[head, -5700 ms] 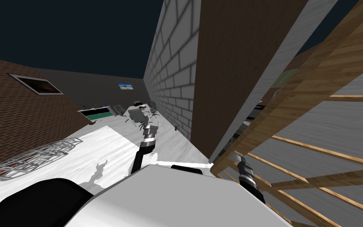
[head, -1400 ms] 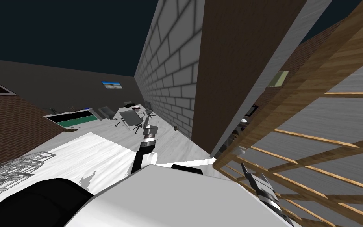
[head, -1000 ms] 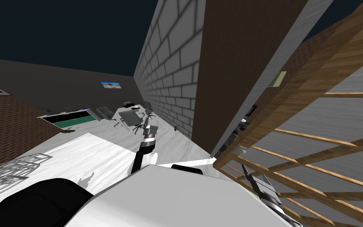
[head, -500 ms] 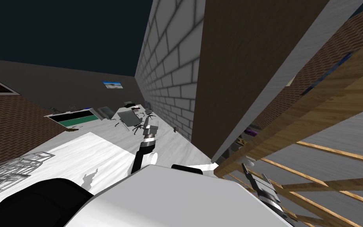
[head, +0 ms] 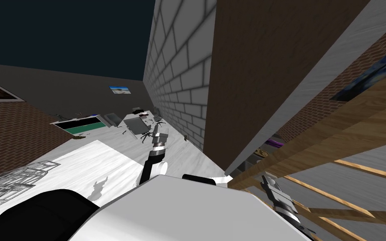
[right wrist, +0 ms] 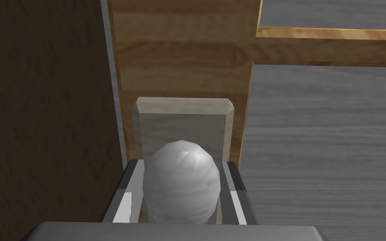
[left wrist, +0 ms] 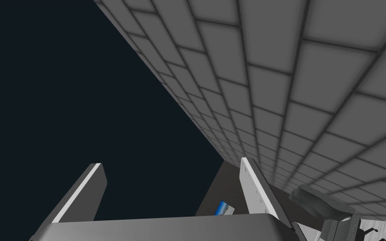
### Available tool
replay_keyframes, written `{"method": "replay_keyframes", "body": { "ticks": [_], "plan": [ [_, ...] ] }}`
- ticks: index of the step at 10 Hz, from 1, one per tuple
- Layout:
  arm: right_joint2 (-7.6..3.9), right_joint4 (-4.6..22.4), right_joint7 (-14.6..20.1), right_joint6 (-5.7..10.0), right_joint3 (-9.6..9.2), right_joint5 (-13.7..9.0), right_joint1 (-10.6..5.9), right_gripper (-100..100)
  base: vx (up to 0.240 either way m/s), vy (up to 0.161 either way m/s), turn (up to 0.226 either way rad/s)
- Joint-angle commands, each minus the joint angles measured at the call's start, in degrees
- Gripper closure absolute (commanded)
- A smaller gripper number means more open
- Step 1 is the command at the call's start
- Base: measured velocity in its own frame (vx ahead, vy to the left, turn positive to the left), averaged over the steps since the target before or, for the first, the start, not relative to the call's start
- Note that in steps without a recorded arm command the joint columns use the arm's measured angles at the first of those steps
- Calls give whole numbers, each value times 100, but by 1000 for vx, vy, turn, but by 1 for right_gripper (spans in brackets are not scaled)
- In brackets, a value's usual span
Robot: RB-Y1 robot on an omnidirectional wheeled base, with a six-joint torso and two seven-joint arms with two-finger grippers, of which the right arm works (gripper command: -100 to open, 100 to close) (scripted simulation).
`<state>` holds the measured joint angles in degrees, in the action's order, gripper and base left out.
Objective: Pull the door open
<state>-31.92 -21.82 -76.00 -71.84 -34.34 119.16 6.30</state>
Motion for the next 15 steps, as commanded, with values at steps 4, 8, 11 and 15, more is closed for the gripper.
{"method": "replay_keyframes", "body": {
  "ticks": [4, 8, 11, 15],
  "plan": [
    [12, -3, 3, -4, -6, 4, 4, 100, -10, 4, 1],
    [-59, -149, 41, -220, -202, 385, 142, 100, -165, -17, -17],
    [-109, -253, 69, -380, -336, 649, 237, 100, -73, -1, -23],
    [-149, -337, 92, -509, -444, 861, 313, 100, -115, -22, -16]
  ]
}}
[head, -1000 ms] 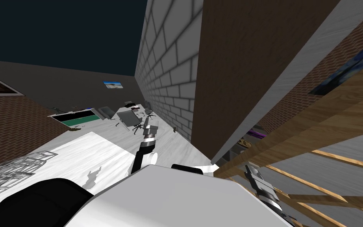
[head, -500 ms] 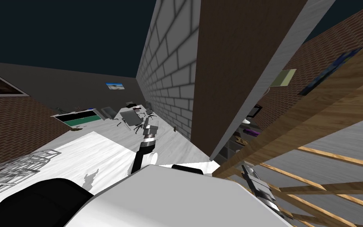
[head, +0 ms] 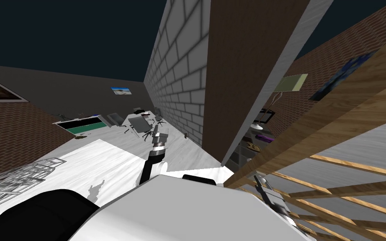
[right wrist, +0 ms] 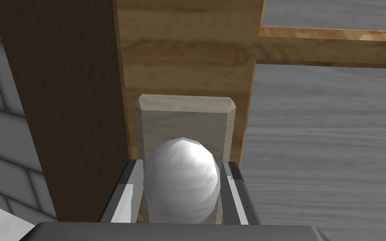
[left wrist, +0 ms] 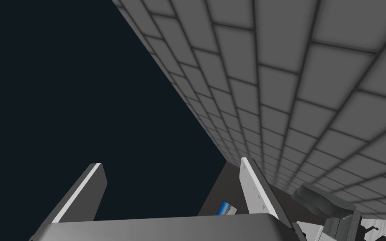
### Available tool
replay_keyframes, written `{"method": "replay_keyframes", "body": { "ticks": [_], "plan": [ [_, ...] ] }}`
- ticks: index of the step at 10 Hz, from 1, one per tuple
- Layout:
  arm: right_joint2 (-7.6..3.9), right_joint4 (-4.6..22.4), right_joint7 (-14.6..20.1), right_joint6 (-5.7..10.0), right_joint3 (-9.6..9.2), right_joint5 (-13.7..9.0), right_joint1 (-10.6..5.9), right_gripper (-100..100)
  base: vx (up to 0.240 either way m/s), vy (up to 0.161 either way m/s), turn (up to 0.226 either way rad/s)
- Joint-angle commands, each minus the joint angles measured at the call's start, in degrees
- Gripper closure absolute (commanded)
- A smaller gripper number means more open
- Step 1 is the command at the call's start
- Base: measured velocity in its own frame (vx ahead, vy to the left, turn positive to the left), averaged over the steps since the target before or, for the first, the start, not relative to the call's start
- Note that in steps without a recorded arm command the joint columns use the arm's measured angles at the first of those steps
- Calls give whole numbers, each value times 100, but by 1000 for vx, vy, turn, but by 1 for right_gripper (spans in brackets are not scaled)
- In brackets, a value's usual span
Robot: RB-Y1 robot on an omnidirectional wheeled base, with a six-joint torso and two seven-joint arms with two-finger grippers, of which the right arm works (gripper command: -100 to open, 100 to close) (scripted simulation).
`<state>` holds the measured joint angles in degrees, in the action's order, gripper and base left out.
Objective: Pull the door open
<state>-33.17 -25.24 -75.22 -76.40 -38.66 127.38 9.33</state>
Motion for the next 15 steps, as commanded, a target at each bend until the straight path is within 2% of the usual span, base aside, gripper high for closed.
{"method": "replay_keyframes", "body": {
  "ticks": [1, 3, 5, 6, 7, 8, 9, 10, 15],
  "plan": [
    [0, 0, 0, 0, 0, 0, 0, 100, -43, -11, 6],
    [-44, -109, 4, -221, -150, 304, 125, 100, -189, -69, -8],
    [-44, -109, 4, -221, -150, 304, 125, 100, -132, -20, 3],
    [-74, -162, 14, -359, -234, 482, 196, 100, -95, -20, -43],
    [-84, -179, 18, -405, -262, 540, 219, 100, -126, -54, -20],
    [-109, -225, 27, -525, -336, 696, 281, 100, -200, -63, -7],
    [-116, -238, 30, -558, -356, 738, 298, 100, -203, -85, -10],
    [-111, -299, -6, -480, -339, 697, 289, 100, -80, -30, 15],
    [-124, -298, 9, -782, -487, 1055, 414, 100, -208, -75, 89]
  ]
}}
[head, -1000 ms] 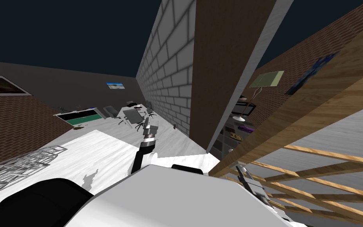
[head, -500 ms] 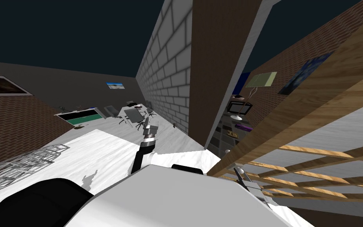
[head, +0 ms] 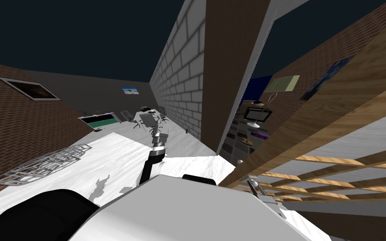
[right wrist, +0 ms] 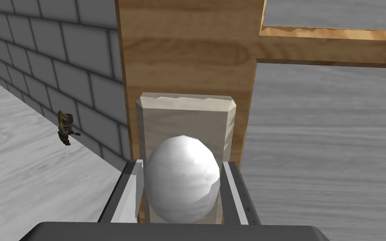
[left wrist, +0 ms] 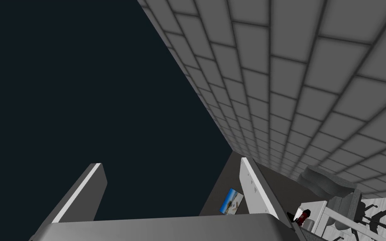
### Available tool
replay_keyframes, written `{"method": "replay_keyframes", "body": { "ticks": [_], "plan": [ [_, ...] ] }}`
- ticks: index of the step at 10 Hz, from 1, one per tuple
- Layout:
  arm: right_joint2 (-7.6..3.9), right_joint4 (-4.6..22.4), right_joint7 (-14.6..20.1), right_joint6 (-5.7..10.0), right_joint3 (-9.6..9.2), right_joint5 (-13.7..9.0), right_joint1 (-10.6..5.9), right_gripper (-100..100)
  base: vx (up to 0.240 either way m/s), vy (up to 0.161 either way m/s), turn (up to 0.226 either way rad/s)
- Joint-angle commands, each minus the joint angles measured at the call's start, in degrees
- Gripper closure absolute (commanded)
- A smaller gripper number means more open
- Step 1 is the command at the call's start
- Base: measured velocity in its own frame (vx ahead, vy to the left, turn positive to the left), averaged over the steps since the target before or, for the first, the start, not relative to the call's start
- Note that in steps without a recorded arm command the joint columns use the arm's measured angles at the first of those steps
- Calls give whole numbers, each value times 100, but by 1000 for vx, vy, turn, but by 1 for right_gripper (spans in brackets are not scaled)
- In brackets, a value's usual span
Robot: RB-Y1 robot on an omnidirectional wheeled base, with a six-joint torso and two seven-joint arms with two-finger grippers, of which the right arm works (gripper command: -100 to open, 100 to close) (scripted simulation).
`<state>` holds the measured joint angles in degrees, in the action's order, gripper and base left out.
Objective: Pull the door open
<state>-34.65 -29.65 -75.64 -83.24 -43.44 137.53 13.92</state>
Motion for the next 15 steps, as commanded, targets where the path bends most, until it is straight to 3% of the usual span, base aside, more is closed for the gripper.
{"method": "replay_keyframes", "body": {
  "ticks": [1, 3, 4, 15],
  "plan": [
    [19, 140, 51, -151, -31, 102, -22, 100, -193, -65, 80],
    [7, 135, 52, -244, -72, 212, 17, 100, -181, -68, 65],
    [30, 138, 50, -190, -72, 185, 2, 100, -79, -20, 17],
    [34, 141, 51, -183, -79, 196, 0, 100, -182, -3, 7]
  ]
}}
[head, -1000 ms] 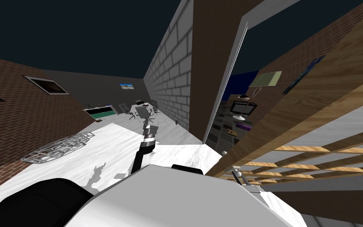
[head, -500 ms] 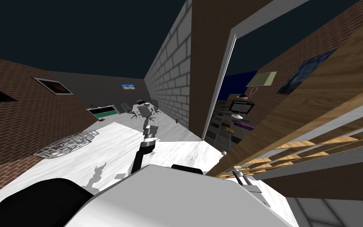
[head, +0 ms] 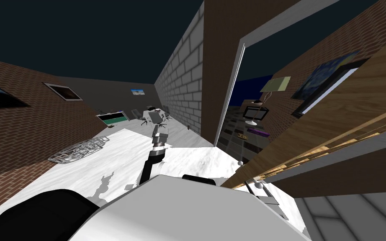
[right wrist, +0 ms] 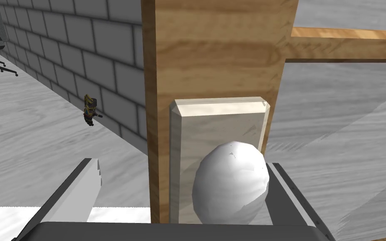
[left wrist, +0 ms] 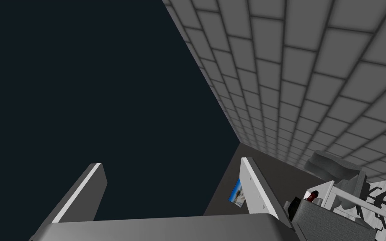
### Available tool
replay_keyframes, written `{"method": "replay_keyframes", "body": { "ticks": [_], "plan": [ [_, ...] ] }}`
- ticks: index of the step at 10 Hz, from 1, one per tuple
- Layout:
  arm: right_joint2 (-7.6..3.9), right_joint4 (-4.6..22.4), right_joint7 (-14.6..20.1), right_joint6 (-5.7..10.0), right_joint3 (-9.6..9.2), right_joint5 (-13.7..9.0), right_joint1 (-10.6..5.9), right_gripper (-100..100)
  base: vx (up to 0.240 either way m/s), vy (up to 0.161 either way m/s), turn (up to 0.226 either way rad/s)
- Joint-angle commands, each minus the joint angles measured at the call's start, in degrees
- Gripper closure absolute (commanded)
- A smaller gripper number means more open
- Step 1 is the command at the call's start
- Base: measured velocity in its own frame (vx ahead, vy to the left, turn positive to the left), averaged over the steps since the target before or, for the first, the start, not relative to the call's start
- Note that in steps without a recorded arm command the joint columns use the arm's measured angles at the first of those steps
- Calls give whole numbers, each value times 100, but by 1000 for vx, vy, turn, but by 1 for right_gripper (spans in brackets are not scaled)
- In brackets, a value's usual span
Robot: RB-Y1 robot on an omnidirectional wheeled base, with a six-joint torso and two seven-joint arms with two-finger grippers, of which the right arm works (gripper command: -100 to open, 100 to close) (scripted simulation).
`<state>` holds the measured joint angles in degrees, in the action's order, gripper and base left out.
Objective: Pull the door open
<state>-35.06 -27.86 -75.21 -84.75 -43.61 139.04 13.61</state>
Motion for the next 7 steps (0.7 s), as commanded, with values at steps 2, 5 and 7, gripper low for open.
{"method": "replay_keyframes", "body": {
  "ticks": [2, 5, 7],
  "plan": [
    [75, -38, 9, -29, -61, 45, 27, 100, -152, -7, 20],
    [75, -36, 10, -25, -59, 45, 23, 100, -132, -13, 2],
    [75, -36, 10, -23, -58, 44, 21, 100, -81, -20, 20]
  ]
}}
